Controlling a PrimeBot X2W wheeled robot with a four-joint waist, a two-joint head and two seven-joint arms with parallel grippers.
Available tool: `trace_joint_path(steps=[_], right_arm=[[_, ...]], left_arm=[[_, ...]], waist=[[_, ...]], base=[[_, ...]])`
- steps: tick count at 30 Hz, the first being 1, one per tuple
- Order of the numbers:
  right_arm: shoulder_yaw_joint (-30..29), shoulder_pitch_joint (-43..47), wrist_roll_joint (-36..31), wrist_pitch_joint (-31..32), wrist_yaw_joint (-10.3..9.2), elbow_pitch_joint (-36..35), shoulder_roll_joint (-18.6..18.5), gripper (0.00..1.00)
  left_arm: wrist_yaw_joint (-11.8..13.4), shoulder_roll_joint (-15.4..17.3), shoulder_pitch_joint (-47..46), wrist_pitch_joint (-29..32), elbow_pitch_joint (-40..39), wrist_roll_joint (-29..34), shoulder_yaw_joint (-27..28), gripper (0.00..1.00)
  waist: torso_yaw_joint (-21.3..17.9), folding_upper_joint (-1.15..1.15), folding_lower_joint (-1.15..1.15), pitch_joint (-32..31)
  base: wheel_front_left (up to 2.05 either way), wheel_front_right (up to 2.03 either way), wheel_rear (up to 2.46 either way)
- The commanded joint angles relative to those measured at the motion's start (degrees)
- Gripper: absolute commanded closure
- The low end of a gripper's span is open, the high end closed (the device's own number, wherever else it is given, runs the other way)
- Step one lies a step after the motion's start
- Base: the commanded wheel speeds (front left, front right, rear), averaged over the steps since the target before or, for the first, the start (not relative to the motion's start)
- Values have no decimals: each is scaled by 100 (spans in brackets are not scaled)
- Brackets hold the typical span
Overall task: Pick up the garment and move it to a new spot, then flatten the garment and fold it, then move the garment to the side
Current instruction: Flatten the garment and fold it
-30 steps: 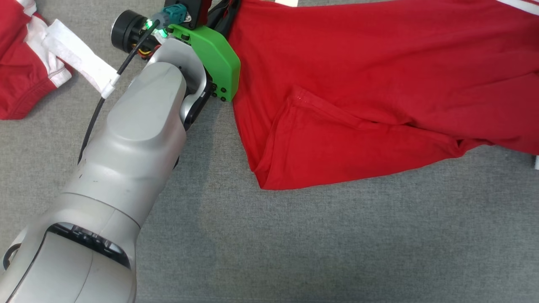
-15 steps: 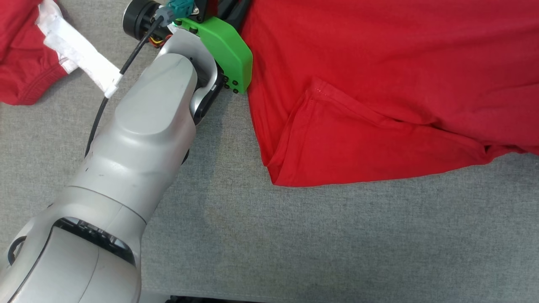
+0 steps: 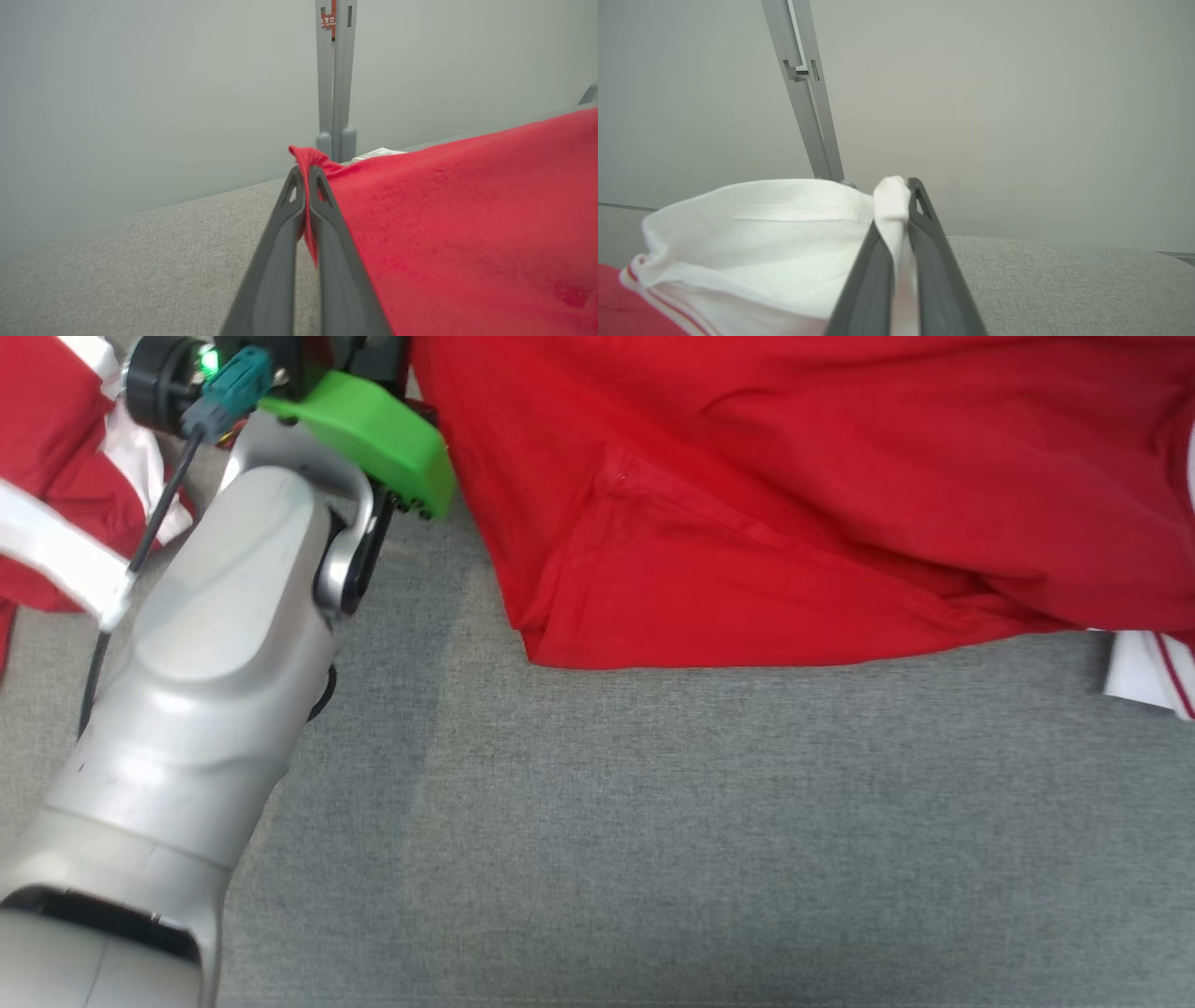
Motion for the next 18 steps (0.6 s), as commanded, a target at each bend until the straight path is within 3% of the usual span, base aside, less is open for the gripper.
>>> trace_joint_path(steps=[1,11,18], right_arm=[[-68,228,64,-80,-10,-241,-66,100],[-1108,1286,-47,-148,-11,-2248,-497,100],[-1911,1546,-171,396,-11,-3459,-623,100]], left_arm=[[115,165,240,-16,-271,81,125,100],[745,986,1177,-8,-2502,502,618,100],[1107,1490,1350,311,-3834,669,789,100]], waist=[[-303,0,0,-408],[-562,0,0,-1184],[-619,0,0,-1668]], base=[[0,0,0],[0,0,0],[0,0,0]])
